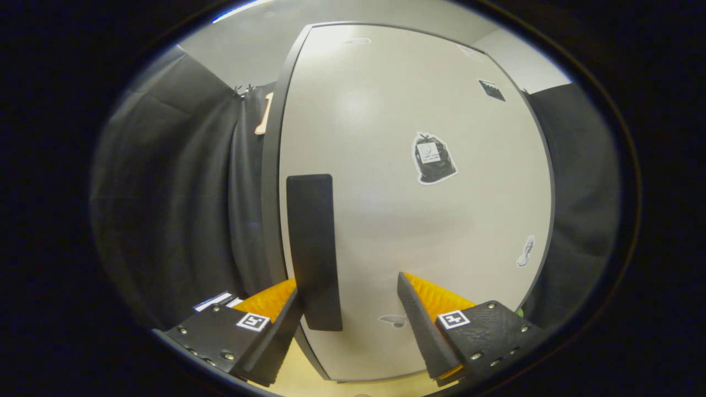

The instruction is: Open the shoe cabinet door, grab the shoes and put them into the shoe cabinet, then close the shoe cabinet door.

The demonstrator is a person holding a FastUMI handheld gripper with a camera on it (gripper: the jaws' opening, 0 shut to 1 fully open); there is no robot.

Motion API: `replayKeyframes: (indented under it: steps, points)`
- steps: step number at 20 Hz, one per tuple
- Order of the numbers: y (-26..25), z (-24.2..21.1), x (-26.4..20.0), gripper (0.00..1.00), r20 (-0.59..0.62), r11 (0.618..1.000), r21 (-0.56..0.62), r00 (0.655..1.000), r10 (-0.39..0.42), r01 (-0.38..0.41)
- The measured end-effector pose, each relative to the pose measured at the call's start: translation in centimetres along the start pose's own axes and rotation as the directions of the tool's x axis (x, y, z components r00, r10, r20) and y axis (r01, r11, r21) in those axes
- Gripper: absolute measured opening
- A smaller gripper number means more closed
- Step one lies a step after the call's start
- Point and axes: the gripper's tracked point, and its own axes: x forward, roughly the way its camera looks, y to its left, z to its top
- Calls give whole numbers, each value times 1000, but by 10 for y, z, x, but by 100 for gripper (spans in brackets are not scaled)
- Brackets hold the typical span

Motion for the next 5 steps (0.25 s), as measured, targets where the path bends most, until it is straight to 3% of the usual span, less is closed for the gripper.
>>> replayKeyframes:
  steps: [5]
  points:
    - [0, 1, 0, 95, 5, 1000, -5, 1000, -1, 1]
